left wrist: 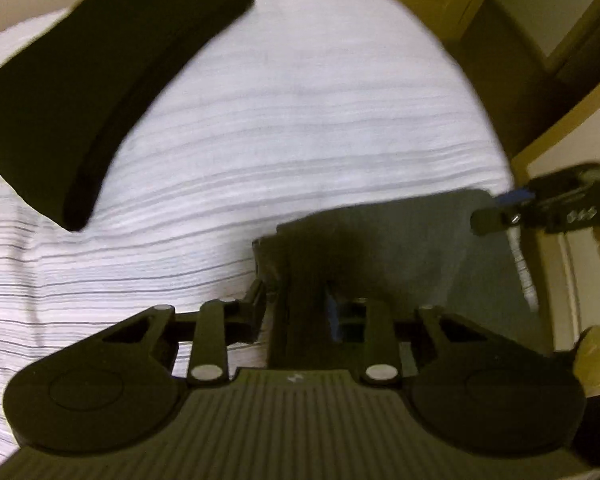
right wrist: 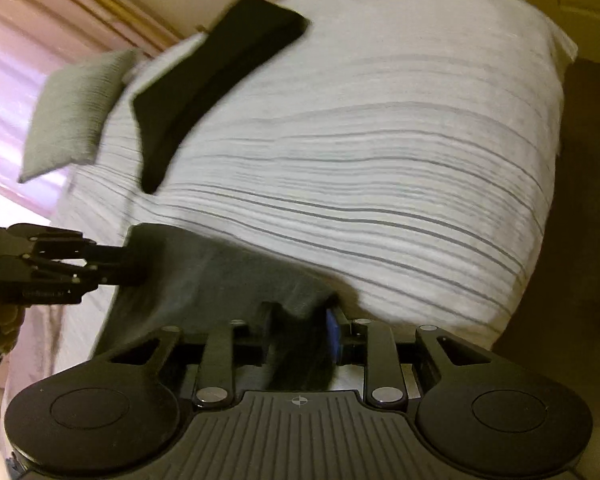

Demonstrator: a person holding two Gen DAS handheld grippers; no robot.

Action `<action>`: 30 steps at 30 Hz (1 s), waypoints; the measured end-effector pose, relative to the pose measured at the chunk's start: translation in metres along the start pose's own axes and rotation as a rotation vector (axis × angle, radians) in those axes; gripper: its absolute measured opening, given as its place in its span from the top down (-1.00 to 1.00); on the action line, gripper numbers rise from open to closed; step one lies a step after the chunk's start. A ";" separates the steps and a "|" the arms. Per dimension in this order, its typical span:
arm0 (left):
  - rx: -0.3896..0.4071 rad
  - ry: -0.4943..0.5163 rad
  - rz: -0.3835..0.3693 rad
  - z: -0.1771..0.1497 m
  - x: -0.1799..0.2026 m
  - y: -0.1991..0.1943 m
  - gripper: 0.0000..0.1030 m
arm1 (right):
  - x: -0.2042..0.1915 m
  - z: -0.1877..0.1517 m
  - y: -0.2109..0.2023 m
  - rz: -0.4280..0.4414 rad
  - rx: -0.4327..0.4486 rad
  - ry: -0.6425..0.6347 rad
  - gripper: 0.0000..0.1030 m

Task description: Fold clothes

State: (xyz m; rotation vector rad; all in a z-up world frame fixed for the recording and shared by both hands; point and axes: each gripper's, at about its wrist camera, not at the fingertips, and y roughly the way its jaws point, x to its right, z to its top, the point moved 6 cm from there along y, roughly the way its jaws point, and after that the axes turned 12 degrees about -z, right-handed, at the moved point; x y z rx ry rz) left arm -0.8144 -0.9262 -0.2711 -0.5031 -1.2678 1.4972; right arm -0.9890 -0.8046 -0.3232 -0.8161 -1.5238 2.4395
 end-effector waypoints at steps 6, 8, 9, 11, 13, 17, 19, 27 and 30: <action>-0.007 -0.009 0.037 -0.008 -0.006 0.006 0.29 | 0.001 -0.004 -0.023 -0.010 0.021 -0.061 0.47; 0.002 0.021 0.081 -0.021 -0.003 -0.011 0.36 | -0.003 -0.010 -0.035 -0.039 0.032 -0.074 0.47; 0.002 0.038 0.101 -0.032 -0.001 -0.022 0.36 | -0.008 -0.016 -0.042 -0.053 0.036 -0.081 0.47; -0.006 0.066 0.134 -0.060 0.003 -0.045 0.36 | -0.025 -0.035 -0.053 -0.069 0.053 -0.145 0.46; -0.027 0.143 0.180 -0.095 0.013 -0.064 0.36 | -0.042 -0.053 -0.065 -0.085 0.070 -0.209 0.45; -0.044 0.458 0.244 -0.182 0.056 -0.087 0.32 | -0.079 -0.100 -0.089 -0.115 0.131 -0.347 -0.30; -0.072 0.672 0.275 -0.230 0.081 -0.086 0.31 | -0.102 -0.134 -0.097 -0.121 0.169 -0.423 -0.30; -0.054 1.295 0.434 -0.326 0.127 -0.032 0.20 | -0.174 -0.263 -0.078 -0.183 0.232 -0.781 -0.30; -0.045 1.395 0.501 -0.325 0.116 -0.006 0.18 | -0.185 -0.288 -0.059 -0.268 0.279 -0.936 -0.30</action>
